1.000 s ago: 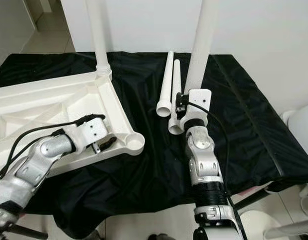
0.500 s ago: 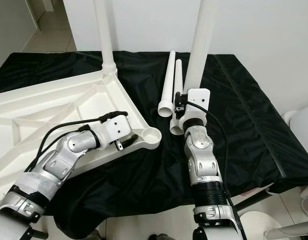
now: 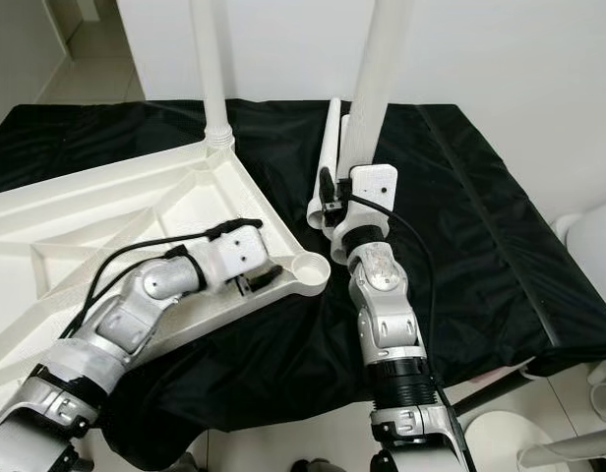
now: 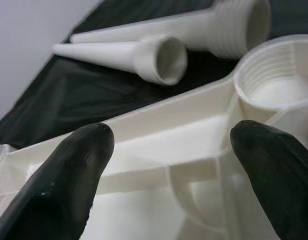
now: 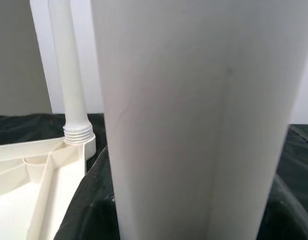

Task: Building children table

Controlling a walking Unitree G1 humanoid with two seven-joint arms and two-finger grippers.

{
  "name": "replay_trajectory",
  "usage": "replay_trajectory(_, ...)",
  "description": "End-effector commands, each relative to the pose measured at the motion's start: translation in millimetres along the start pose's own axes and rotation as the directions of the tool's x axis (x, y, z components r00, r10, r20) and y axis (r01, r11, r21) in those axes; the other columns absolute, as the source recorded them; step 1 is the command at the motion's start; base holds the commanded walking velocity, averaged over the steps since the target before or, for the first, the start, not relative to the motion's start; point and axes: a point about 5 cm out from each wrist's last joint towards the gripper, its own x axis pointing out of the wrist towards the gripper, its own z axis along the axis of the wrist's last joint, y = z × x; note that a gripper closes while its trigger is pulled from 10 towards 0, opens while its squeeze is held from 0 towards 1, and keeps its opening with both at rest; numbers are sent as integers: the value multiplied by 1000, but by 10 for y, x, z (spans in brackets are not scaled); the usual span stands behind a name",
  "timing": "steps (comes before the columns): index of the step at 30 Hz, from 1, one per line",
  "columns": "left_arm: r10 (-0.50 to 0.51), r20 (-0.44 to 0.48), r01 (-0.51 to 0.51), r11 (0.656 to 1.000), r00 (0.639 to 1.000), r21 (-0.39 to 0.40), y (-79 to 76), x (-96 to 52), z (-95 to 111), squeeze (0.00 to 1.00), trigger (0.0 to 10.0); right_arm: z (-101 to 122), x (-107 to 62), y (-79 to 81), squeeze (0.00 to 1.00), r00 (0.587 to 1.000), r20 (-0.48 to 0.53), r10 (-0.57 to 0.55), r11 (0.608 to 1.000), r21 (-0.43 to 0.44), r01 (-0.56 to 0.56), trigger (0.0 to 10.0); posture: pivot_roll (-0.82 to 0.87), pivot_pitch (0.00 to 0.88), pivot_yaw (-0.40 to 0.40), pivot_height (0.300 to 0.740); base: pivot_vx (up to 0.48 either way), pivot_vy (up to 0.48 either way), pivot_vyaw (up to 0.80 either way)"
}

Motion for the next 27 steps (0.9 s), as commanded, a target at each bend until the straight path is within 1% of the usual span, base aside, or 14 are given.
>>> replay_trajectory(1,43,27,-41,998,999,-43,70,-65,26,0,10000,12,-26,31,0,1000,15,19,1000,8,-19,10000,34,100,-27,740,0,0,0)
replay_trajectory(3,27,115,-9,988,993,-156,87,-192,118,0,10000,-27,-62,52,0,999,-2,34,999,9,-34,10000,41,100,-30,740,0,0,0)
replay_trajectory(4,27,115,-9,988,993,-156,87,-192,118,0,10000,-27,-62,52,0,999,-2,34,999,9,-34,10000,41,100,-30,740,0,0,0)
replay_trajectory(5,16,147,14,980,989,-198,75,-237,149,0,10000,-46,-79,57,0,999,-10,40,999,11,-39,10000,41,100,-30,740,0,0,0)
replay_trajectory(6,16,147,14,980,989,-198,75,-237,149,0,10000,-46,-79,57,0,999,-10,40,999,11,-39,10000,41,100,-30,740,0,0,0)
replay_trajectory(8,-7,172,52,965,985,-256,19,-300,161,0,10000,-91,-127,65,0,998,-29,49,999,14,-49,10000,48,97,-37,740,0,0,0)
replay_trajectory(9,-7,172,52,965,985,-256,19,-300,161,0,10000,-91,-127,65,0,998,-29,49,999,14,-49,10000,48,97,-37,740,0,0,0)
replay_trajectory(12,-31,187,97,928,982,-359,-87,-377,146,0,10000,-175,-238,86,0,996,-64,68,998,21,-66,10000,50,94,-39,740,0,0,0)
replay_trajectory(13,-18,202,96,917,979,-387,-92,-382,164,0,10000,-197,-260,90,0,995,-73,74,997,28,-72,10000,50,94,-39,740,0,0,0)
replay_trajectory(14,-18,202,96,917,979,-387,-92,-382,164,0,10000,-197,-260,90,0,995,-73,74,997,28,-72,10000,50,94,-39,740,0,0,0)
replay_trajectory(16,1,212,95,891,977,-444,-123,-373,192,0,10000,-260,-312,107,0,992,-93,88,996,38,-85,10000,52,90,-39,740,0,0,0)
replay_trajectory(19,0,194,86,895,981,-438,-184,-368,195,0,10000,-327,-364,128,0,988,-112,104,994,45,-99,10000,51,89,-40,740,0,0,0)
replay_trajectory(23,-12,187,101,873,982,-478,-240,-351,203,0,10000,-416,-417,161,0,980,-140,140,989,62,-132,10000,50,86,-38,740,0,0,0)
replay_trajectory(27,-15,177,101,866,984,-489,-260,-365,223,0,10000,-453,-425,185,0,973,-151,173,985,50,-168,10000,51,84,-40,740,0,0,0)
